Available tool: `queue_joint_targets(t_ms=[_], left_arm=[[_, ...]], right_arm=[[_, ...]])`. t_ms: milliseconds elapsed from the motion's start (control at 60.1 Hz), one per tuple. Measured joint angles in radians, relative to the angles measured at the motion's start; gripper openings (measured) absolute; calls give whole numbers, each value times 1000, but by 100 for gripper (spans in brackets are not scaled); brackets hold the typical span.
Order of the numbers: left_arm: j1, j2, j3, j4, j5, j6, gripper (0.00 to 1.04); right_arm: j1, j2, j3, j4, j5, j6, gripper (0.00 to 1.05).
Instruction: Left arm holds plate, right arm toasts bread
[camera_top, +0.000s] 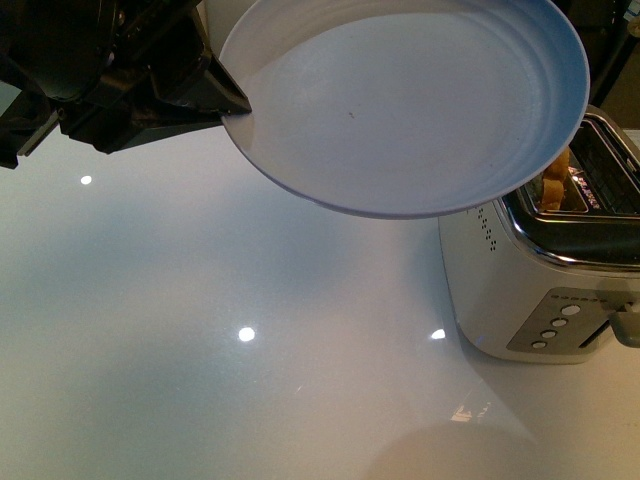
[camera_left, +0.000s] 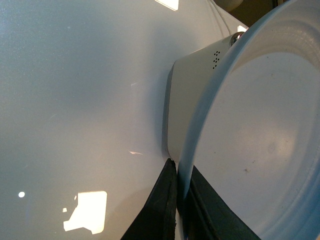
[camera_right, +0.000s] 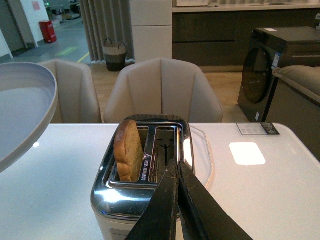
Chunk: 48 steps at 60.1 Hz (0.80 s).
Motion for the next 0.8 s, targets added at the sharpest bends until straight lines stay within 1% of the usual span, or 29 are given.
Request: queue_joint_targets(t_ms=[416,449,466,499,715,732,799], left_arm=[[0,0,0,0,0,0,3],[0,0,0,0,0,0,3],[0,0,0,0,0,0,3],[0,0,0,0,0,0,3],[-1,-1,0,0,0,0,3],[-1,-1,0,0,0,0,3],[-1,-2,0,0,0,0,3]], right_arm=[[0,-115,0,-116,0,0,2],[0,-149,0,-159,1,0,2],[0,-190,0,-220,-4,0,2],[0,-242,0,-273,0,0,2],[0,-283,0,-289,0,0,2],[0,-283,0,-290,0,-1,3],[0,-283,0,-290,0,0,17]])
